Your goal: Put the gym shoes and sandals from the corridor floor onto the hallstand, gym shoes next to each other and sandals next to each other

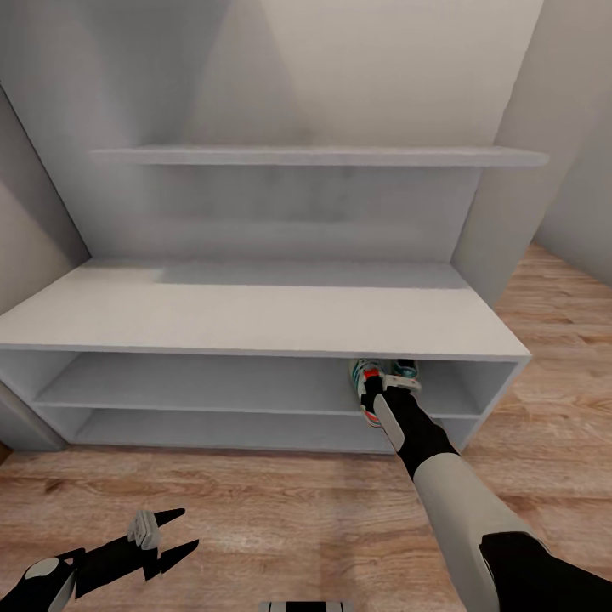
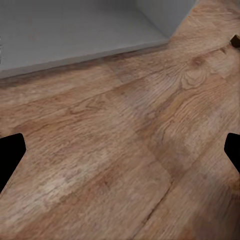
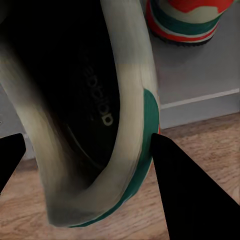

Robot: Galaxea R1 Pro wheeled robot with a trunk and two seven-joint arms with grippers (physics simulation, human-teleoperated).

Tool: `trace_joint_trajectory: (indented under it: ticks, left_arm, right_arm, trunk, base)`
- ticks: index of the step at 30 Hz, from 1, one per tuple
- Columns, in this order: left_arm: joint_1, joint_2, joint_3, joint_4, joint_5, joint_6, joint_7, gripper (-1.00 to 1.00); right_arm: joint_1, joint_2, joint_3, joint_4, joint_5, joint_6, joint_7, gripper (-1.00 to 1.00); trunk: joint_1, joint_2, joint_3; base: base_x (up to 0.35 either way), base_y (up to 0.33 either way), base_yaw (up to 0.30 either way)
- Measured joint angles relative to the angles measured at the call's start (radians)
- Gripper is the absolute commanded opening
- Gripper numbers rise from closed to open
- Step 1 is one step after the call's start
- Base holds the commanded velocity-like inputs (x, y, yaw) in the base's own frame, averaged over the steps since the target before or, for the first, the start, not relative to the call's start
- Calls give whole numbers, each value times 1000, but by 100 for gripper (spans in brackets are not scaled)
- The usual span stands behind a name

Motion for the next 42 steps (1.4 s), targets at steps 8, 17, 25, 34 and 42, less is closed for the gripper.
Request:
trace_joint_trajectory:
  ticks: [8,17,25,34,42]
  left_arm:
    - [0,0,0,-1,0,0,-2,100]
    - [0,-1,0,-1,-1,1,0,100]
    - [0,0,0,-1,-2,0,1,100]
    - [2,0,0,0,-2,-1,1,100]
    - [2,0,0,0,-2,-1,1,100]
  right_arm:
    - [0,0,0,0,0,0,0,-100]
    - [-1,0,0,-4,2,1,0,-100]
    - [-1,0,0,-4,2,1,0,-100]
    - [-1,0,0,-11,-4,1,-1,-100]
    - [-1,0,0,-10,-2,0,1,-100]
  trunk:
    - [0,0,0]
    - [1,-1,-11]
    - [1,-1,-11]
    - [1,-1,-11]
    - [1,-1,-11]
  base:
    - [12,0,0]
    - [0,0,0]
    - [0,0,0]
    - [128,0,0]
    - [32,0,0]
